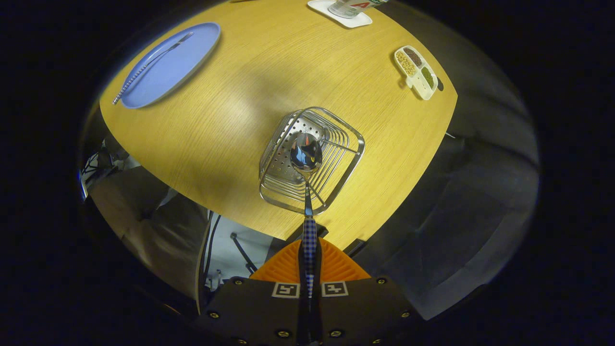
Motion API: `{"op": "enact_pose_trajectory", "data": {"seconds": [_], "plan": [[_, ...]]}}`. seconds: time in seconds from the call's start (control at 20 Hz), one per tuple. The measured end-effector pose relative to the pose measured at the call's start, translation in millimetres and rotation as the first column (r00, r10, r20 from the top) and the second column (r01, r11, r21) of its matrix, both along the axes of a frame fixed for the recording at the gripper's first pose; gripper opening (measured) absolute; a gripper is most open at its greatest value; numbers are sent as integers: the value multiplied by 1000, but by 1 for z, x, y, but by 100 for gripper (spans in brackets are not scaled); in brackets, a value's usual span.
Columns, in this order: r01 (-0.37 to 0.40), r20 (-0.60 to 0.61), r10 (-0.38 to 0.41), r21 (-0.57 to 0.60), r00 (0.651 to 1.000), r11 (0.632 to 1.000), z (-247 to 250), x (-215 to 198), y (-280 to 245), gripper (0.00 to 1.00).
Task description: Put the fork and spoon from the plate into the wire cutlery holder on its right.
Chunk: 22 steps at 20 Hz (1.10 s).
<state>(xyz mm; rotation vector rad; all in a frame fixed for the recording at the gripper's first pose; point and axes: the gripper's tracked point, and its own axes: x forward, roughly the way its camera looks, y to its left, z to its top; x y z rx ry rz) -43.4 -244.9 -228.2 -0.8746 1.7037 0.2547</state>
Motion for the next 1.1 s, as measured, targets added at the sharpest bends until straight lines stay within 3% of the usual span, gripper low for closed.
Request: {"op": "enact_pose_trajectory", "data": {"seconds": [0.2,0.25,0.65,0.7,0.75,1.0,1.1], "plan": [[-27,-36,26,-5,999,1000,-13,9,3,2],[-29,-44,29,-3,999,1000,-16,11,4,6],[-15,11,14,34,1000,999,-7,18,9,11],[-30,53,28,34,998,999,-4,25,8,15],[-35,89,31,35,996,999,2,30,8,27],[-25,187,15,49,982,999,22,33,8,36],[-15,228,-8,99,974,995,24,34,17,91]]}}
